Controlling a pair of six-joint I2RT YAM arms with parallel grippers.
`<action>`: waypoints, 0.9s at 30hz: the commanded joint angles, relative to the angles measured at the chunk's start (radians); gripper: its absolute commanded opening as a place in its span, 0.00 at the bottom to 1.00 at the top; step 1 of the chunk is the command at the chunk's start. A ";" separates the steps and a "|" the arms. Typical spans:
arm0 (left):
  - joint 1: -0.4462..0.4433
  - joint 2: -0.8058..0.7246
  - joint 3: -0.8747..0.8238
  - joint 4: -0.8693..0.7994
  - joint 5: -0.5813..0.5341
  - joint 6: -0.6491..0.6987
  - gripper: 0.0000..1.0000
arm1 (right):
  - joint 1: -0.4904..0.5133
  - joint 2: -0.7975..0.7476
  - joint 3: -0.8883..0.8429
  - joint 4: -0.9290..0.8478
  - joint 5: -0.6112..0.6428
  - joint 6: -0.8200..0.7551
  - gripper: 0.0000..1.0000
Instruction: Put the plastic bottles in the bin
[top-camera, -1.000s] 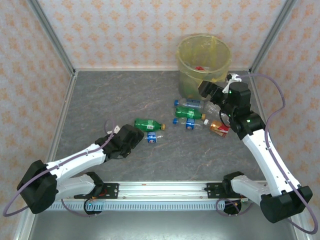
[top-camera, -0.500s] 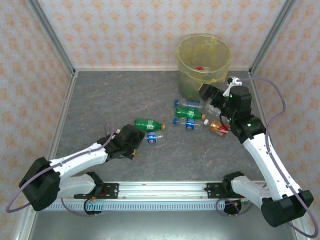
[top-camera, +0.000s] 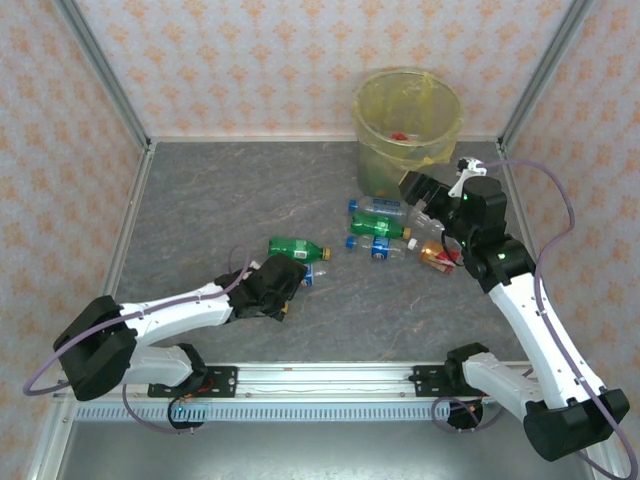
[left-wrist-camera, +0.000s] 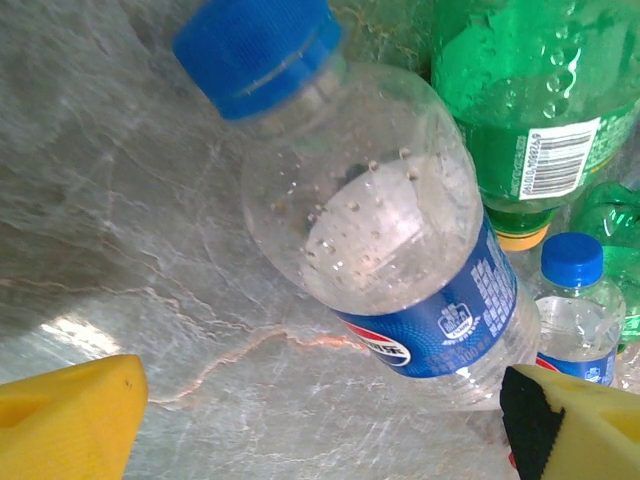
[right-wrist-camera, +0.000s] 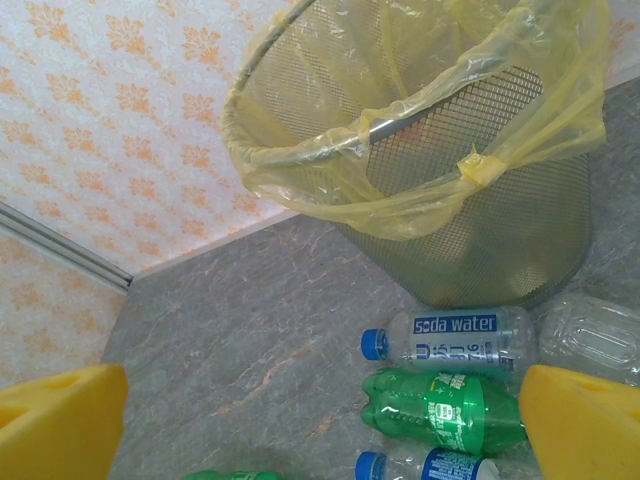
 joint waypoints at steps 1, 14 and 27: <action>-0.026 0.023 0.023 0.026 -0.050 -0.070 0.93 | 0.005 -0.011 0.017 -0.015 -0.001 0.001 1.00; -0.054 0.055 -0.009 0.111 -0.085 -0.108 0.92 | 0.005 -0.030 0.008 -0.027 0.110 0.064 1.00; -0.048 0.097 0.002 0.140 -0.063 -0.092 0.92 | 0.003 -0.054 -0.011 0.011 0.109 0.123 1.00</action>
